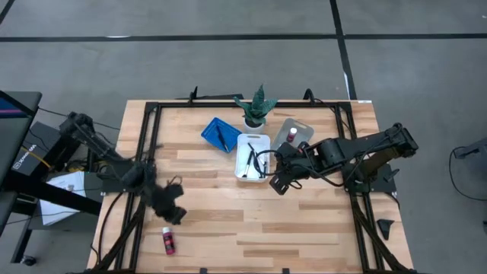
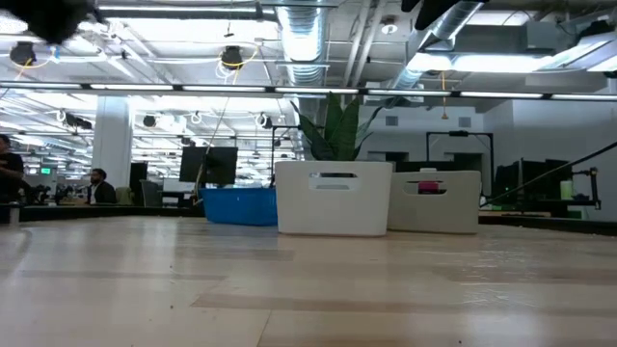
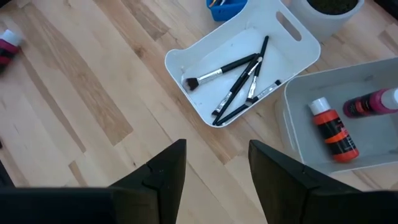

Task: Pick & Place Paint Supplies
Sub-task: Put the pink paint bottle into the gray bin

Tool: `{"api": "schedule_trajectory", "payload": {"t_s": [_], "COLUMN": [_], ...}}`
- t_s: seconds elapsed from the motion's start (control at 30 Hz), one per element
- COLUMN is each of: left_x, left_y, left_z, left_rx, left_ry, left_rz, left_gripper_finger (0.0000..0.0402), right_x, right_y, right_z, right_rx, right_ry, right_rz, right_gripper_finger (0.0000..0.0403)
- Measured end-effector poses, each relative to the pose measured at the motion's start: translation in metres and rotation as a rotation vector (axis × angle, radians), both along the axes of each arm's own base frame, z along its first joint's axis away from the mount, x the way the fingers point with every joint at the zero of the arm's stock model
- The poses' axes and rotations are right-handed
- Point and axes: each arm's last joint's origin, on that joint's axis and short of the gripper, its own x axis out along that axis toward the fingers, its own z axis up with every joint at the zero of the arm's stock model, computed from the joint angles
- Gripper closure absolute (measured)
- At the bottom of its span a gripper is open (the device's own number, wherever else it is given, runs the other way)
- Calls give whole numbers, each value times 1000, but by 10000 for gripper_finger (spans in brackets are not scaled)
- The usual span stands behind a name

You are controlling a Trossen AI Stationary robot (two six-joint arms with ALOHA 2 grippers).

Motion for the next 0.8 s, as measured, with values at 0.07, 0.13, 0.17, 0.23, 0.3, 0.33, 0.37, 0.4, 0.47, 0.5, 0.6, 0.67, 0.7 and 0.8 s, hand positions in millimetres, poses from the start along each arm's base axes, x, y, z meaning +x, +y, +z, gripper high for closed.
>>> {"api": "schedule_trajectory", "payload": {"t_s": [0.07,0.13,0.17,0.23,0.3,0.33,0.37,0.4,0.47,0.5,0.6,0.67,0.7,0.8], "left_x": [-8,-16,-20,-27,-31,-31,-30,-28,-23,-20,-15,-13,-12,-10], "left_y": [-13,-25,-30,-41,-50,-54,-58,-62,-69,-72,-79,-81,-82,-85], "left_z": [-7,-15,-19,-25,-31,-33,-36,-38,-43,-46,-57,-64,-66,-73], "left_rx": [-26,-33,-34,-25,-18,-23,-37,-45,-66,-77,-65,-51,-49,-39], "left_ry": [118,234,287,362,405,417,426,431,418,410,431,453,462,474], "left_rz": [25,50,64,90,98,91,85,86,85,83,104,124,135,145], "left_gripper_finger": [287,263,252,230,210,201,192,183,167,160,142,136,134,131], "right_x": [0,0,1,1,1,1,1,1,1,1,1,2,2,2], "right_y": [1,3,3,4,4,4,4,5,4,3,2,2,2,2], "right_z": [0,1,1,1,0,0,0,0,0,0,0,0,0,0], "right_rx": [3,4,5,14,19,17,17,21,20,20,19,18,19,21], "right_ry": [-5,-11,-12,-8,-1,1,4,8,14,14,14,14,15,23], "right_rz": [3,15,22,34,51,59,67,77,92,92,89,100,109,130], "right_gripper_finger": [233,233,233,233,233,233,233,233,233,233,233,233,233,233]}}
